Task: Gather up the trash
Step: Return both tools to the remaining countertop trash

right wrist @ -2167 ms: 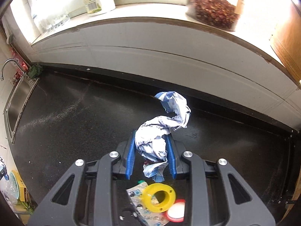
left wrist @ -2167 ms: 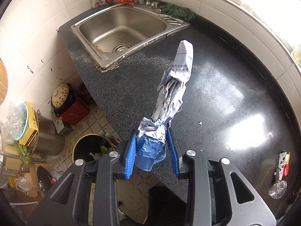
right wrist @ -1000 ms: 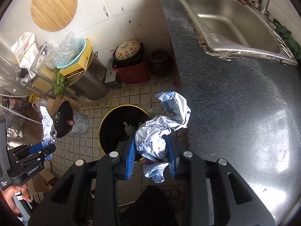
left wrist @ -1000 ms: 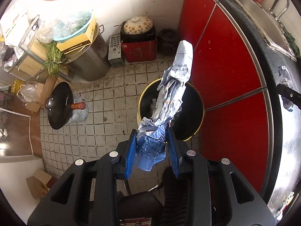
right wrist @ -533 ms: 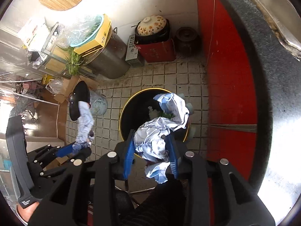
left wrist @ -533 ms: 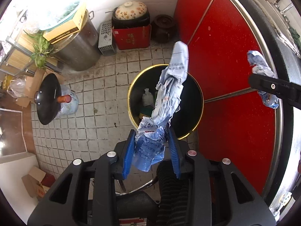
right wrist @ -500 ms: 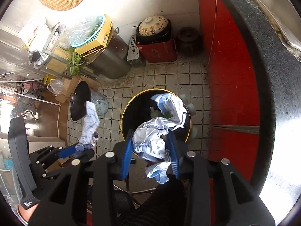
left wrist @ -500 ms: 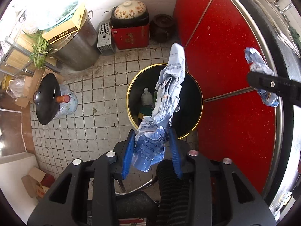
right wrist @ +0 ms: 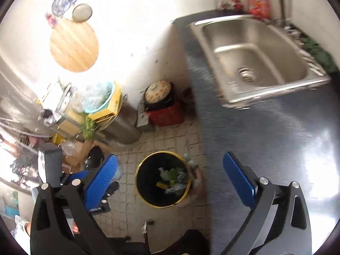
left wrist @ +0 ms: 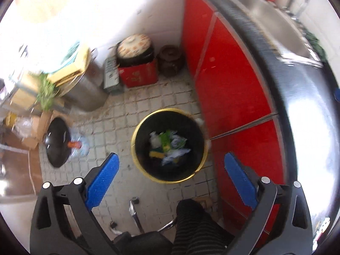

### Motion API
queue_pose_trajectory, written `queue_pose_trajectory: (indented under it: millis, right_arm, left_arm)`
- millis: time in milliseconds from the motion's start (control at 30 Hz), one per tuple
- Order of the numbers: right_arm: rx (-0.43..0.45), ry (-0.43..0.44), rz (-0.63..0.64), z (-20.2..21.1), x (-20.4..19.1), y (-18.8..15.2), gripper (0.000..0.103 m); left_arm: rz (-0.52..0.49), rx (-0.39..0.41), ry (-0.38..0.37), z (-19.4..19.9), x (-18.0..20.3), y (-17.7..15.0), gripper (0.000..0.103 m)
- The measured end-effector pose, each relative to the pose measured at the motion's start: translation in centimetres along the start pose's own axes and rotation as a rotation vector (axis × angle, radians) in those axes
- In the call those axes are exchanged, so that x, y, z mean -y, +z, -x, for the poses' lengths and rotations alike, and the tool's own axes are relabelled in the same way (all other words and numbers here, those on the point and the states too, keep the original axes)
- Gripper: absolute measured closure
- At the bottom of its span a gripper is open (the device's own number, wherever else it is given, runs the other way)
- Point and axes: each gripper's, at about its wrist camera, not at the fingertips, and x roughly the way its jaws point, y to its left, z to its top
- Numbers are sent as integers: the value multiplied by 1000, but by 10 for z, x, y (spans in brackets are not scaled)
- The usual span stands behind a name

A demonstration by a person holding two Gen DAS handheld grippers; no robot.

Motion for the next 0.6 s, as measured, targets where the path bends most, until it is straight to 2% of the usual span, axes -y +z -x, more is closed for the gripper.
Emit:
queue_pose_trajectory:
  millis: [100,167,300,367,467,600]
  right_arm:
    - [81,-230,-114,74,80,-35,7]
    - [125,-384,-227,128,135,-71,7]
    - [207,-663,-535,243,225,-181,7]
    - [237,-766,-690,289,253,-243,7]
    - [257,-875,-890,341,274,-335,7]
    - [268,-967,-1091,383,265,-439,7]
  left_arm:
    - [-147,35,-81,14,67,13,7]
    - [-269,57,-121,23,120,14,7]
    - [-518,63,-207,38,234,-2,7]
    - [-638,60,-251,46,293,-20,7]
    - [-809,35,-327,58,372,-58,7]
    - [-1021,5,-392,72,454,-124,7]
